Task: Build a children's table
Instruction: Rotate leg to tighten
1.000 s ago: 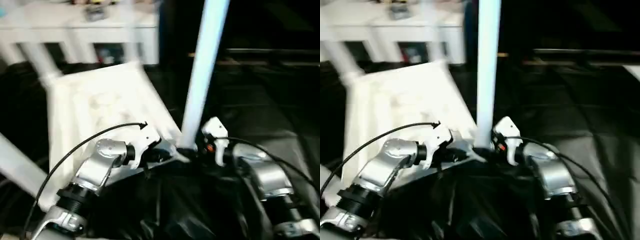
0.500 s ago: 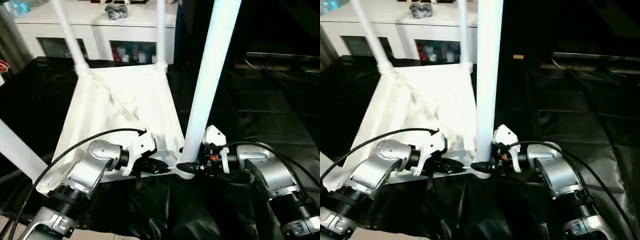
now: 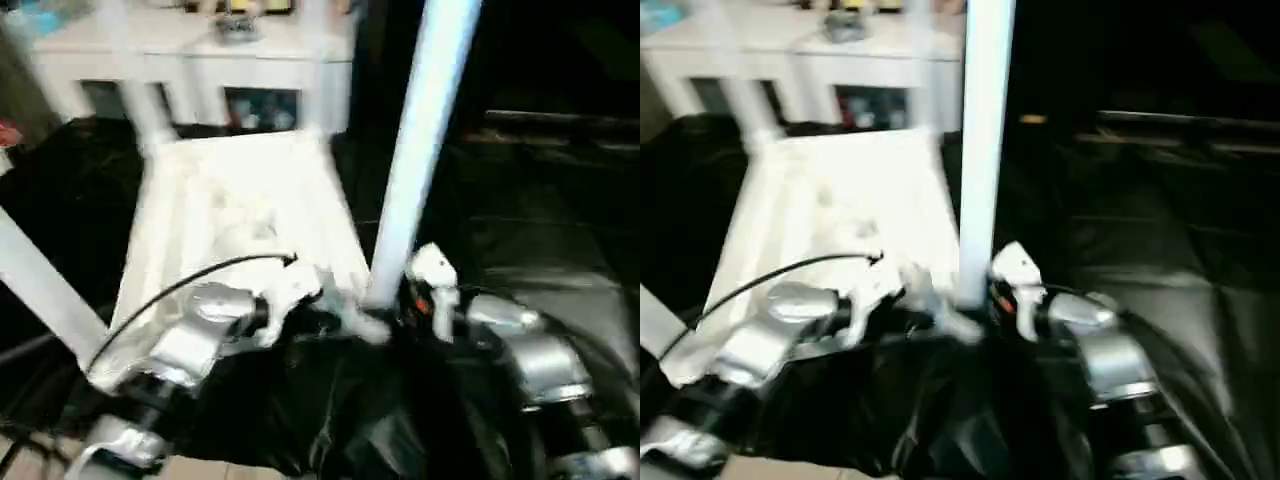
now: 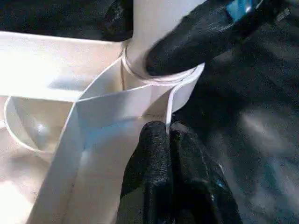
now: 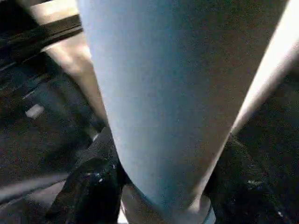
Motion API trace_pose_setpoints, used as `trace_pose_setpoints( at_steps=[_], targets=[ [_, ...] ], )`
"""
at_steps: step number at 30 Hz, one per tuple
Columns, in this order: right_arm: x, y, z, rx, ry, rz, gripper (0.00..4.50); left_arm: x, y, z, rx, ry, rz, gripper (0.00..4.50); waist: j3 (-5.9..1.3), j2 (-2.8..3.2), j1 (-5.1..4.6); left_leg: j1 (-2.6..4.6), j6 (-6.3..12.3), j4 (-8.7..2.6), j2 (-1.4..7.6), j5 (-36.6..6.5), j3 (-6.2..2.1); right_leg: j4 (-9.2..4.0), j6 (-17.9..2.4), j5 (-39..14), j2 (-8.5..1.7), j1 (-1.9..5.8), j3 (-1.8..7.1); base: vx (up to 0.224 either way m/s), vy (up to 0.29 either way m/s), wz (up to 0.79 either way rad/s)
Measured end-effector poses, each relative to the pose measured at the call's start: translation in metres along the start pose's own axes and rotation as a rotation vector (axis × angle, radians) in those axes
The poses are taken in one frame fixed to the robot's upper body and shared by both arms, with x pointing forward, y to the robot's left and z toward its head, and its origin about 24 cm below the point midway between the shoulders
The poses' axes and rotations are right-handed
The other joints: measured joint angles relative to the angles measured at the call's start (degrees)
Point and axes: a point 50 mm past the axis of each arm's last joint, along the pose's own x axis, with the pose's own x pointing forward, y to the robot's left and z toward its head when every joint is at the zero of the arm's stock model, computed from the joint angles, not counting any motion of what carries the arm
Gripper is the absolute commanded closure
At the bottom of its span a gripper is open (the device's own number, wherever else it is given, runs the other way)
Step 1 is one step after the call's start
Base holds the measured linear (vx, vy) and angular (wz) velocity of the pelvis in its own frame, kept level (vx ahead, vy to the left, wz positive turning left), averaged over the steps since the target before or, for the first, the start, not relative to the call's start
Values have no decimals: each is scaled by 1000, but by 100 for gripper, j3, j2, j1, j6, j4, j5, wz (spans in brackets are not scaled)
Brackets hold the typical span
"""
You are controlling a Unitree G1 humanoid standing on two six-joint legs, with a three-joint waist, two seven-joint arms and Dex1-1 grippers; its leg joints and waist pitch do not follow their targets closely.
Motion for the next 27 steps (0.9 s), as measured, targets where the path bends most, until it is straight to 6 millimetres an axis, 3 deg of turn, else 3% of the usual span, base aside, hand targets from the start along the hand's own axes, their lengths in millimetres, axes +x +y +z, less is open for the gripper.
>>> trace_pose_setpoints(
  at_steps=[8,9,13,19,21,27],
  targets=[
    [23,2,4,97,-38,-264,251,14,0,6,-56,-12,154,450,-5,-17,-267,-6,0,4,-3,0,-28,-9,3,-2,0,-8,-22,0,0,0],
    [24,2,4,101,-41,-269,196,14,0,6,-55,-11,158,450,-6,-19,-285,-8,0,4,-6,0,-36,-10,3,-2,0,-8,-25,0,0,0],
    [26,4,6,158,-72,-264,172,14,1,6,-56,-12,162,450,-9,-25,-324,-17,0,4,-12,0,-56,-11,3,-2,0,-12,-29,0,0,0],
    [24,5,7,159,-77,-247,98,14,1,7,-50,-12,159,450,-10,-25,-318,-21,-1,3,-14,-1,-60,-11,3,-2,0,-16,-29,0,0,0],
    [23,6,7,157,-77,-241,98,14,0,7,-49,-12,158,450,-10,-25,-315,-22,-1,3,-14,-1,-60,-11,3,-2,0,-17,-29,0,0,0],
    [-37,-18,4,20,17,-31,98,20,-10,15,-8,-33,102,450,6,-45,-96,-57,3,3,-15,1,-37,-3,-1,3,-2,-31,-6,0,0,0]
  ],
)
